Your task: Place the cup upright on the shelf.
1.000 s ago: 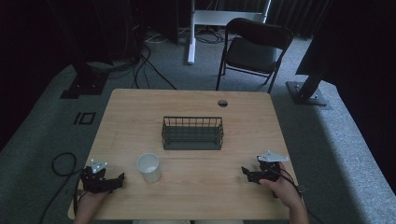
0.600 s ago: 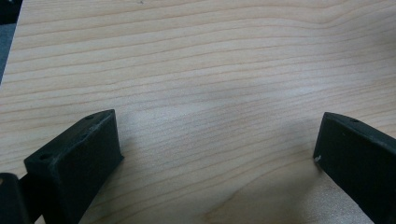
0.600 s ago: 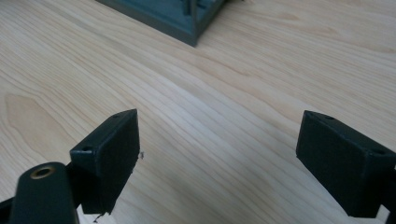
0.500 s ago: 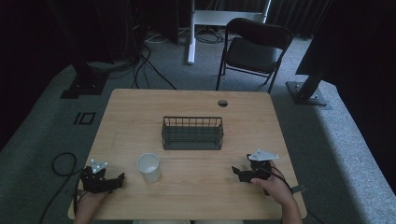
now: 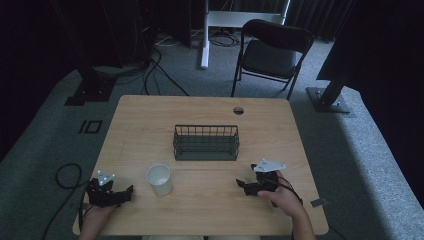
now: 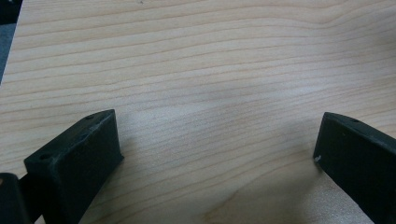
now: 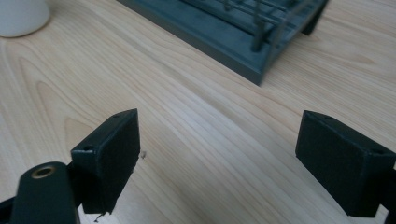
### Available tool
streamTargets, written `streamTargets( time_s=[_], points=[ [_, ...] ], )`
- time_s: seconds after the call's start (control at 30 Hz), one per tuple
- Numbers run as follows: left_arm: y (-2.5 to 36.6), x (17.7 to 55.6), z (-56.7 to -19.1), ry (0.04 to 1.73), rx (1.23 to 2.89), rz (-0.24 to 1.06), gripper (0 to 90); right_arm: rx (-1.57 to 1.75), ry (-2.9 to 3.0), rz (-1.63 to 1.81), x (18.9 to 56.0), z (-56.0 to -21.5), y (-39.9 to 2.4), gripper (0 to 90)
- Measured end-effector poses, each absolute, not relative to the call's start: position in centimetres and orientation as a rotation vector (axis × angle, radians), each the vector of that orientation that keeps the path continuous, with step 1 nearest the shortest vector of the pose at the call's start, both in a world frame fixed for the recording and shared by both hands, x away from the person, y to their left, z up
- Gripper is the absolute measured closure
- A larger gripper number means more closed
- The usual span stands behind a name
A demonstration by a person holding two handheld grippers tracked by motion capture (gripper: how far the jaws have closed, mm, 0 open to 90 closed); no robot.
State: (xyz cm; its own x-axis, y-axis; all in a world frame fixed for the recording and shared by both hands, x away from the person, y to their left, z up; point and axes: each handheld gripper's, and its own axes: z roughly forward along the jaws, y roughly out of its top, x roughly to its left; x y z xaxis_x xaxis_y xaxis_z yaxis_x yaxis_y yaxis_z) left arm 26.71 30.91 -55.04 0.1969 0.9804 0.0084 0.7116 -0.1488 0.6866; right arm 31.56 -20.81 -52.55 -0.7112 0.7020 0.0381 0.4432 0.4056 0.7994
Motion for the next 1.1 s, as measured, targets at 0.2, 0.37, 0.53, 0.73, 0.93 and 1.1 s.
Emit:
streamTargets(
  time_s=[0.2,0.37,0.53,0.73,0.93,1.1],
  points=[
    [30.9,26.7,-55.0,1.573,1.927,0.635,0.7,0.938,2.387,1.241,31.6,-52.3,-19.2,14.0],
    [30.9,26.7,-55.0,1.573,1.927,0.635,0.7,0.894,2.418,1.259,31.6,-52.2,-17.8,14.0],
    [30.9,26.7,-55.0,1.573,1.925,0.635,0.8,0.862,2.436,1.274,31.6,-52.1,-16.6,14.0],
    [30.9,26.7,-55.0,1.573,1.926,0.635,0.8,0.822,2.440,1.324,31.5,-51.9,-15.1,14.0],
    [30.9,26.7,-55.0,1.573,1.927,0.635,0.8,0.782,2.463,1.343,31.4,-51.7,-13.7,14.0],
    [30.9,26.7,-55.1,1.574,1.923,0.635,0.7,0.737,2.480,1.368,31.2,-51.4,-12.4,13.9]
  ],
)
